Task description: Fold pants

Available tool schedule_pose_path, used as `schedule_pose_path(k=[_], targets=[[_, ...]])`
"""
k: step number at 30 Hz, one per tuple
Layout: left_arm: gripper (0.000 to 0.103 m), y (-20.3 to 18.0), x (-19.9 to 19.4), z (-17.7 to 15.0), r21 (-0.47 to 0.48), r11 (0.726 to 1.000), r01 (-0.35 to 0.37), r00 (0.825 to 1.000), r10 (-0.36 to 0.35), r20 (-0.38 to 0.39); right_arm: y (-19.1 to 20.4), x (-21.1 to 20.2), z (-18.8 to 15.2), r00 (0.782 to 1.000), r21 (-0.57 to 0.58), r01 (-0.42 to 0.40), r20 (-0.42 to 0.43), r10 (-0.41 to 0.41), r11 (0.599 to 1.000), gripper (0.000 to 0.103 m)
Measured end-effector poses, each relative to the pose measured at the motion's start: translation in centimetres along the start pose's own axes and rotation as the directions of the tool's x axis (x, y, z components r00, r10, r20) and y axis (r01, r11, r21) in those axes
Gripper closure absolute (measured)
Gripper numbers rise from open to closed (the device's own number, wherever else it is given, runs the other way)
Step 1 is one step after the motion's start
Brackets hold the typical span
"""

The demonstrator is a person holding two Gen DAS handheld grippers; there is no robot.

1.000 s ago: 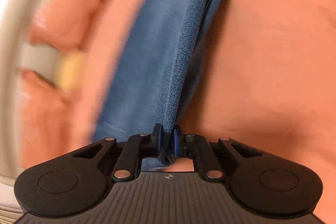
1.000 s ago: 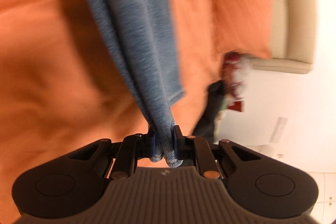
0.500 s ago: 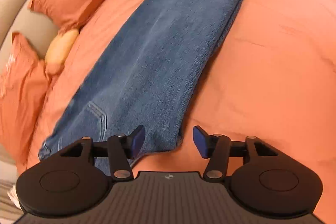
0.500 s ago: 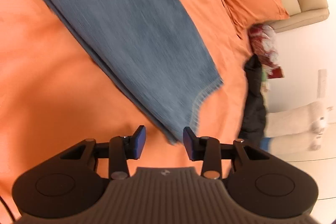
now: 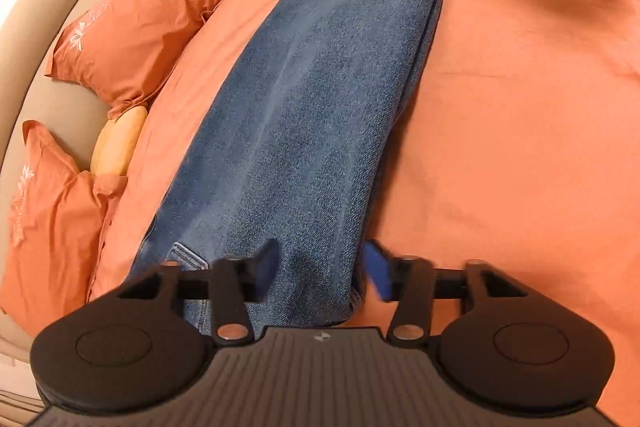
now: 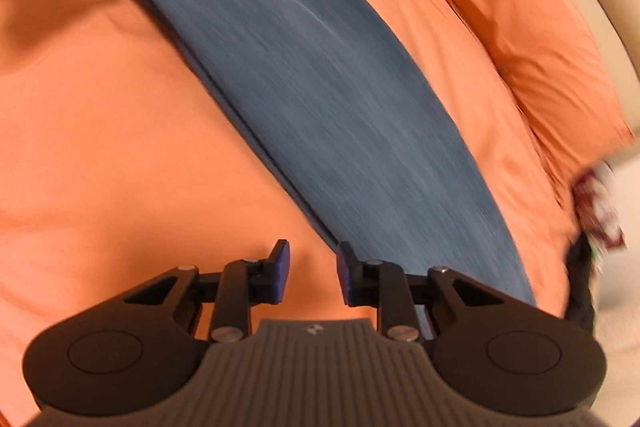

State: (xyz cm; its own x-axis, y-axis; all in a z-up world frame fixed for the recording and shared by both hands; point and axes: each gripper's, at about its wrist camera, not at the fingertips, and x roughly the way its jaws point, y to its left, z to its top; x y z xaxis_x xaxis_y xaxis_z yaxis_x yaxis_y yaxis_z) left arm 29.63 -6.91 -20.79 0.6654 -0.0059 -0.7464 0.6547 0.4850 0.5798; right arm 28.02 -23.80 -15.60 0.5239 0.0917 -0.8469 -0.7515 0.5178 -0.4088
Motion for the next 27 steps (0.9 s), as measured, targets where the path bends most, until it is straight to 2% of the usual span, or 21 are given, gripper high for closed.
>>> schedule_pose_path(k=[1, 3, 4, 9, 14, 18, 20, 23, 26, 27], targets=[[0.084, 0.3, 0.0, -0.2, -0.012, 1.0, 0.023, 1.0, -0.023, 0.008, 0.9, 0.0, 0.8, 1.0, -0.017, -0.019, 0.015, 0.019, 1.0, 0.086], [0.097, 1.1, -0.4, -0.3, -0.061, 0.996, 0.062, 0.997, -0.06, 0.04, 2.4, 0.2, 2.1, 0.997, -0.061, -0.051, 0.052, 0.055, 0.997, 0.086], [0.1, 1.6, -0.8, -0.4, -0.085, 0.994, 0.064, 0.996, -0.059, 0.06, 3.3, 0.2, 2.9, 0.995, -0.085, -0.067, 0.072, 0.073, 0.994, 0.086], [0.1, 4.5, -1.6, -0.1, -0.195, 0.976, 0.1, 0.991, -0.079, 0.112, 6.4, 1.2, 6.6, 0.984, -0.182, -0.086, 0.14, 0.113, 0.979, 0.085], [0.1, 5.4, -1.3, 0.3, -0.193, 0.975, 0.113, 0.988, -0.09, 0.124, 8.1, 3.3, 9.7, 0.976, -0.291, -0.003, 0.208, 0.066, 0.957, 0.085], [0.1, 5.5, -1.2, -0.1, -0.195, 0.972, 0.132, 0.984, -0.106, 0.14, 9.1, 4.6, 11.3, 0.974, -0.34, 0.037, 0.222, 0.042, 0.94, 0.085], [0.1, 5.6, -1.2, -0.3, -0.19, 0.972, 0.139, 0.983, -0.112, 0.146, 8.6, 5.3, 12.0, 0.972, -0.324, 0.015, 0.228, 0.063, 0.946, 0.085], [0.1, 6.0, -1.2, -0.5, -0.193, 0.967, 0.164, 0.979, -0.135, 0.154, 8.3, 5.2, 12.8, 0.951, -0.297, -0.052, 0.276, 0.138, 0.954, 0.084], [0.1, 6.6, -1.0, -0.9, -0.2, 0.96, 0.197, 0.974, -0.167, 0.156, 9.0, 6.0, 13.4, 0.951, -0.335, -0.06, 0.266, 0.156, 0.94, 0.08], [0.1, 6.6, -0.8, -1.1, -0.2, 0.958, 0.205, 0.973, -0.176, 0.153, 9.0, 6.4, 13.6, 0.955, -0.329, -0.093, 0.237, 0.177, 0.94, 0.089]])
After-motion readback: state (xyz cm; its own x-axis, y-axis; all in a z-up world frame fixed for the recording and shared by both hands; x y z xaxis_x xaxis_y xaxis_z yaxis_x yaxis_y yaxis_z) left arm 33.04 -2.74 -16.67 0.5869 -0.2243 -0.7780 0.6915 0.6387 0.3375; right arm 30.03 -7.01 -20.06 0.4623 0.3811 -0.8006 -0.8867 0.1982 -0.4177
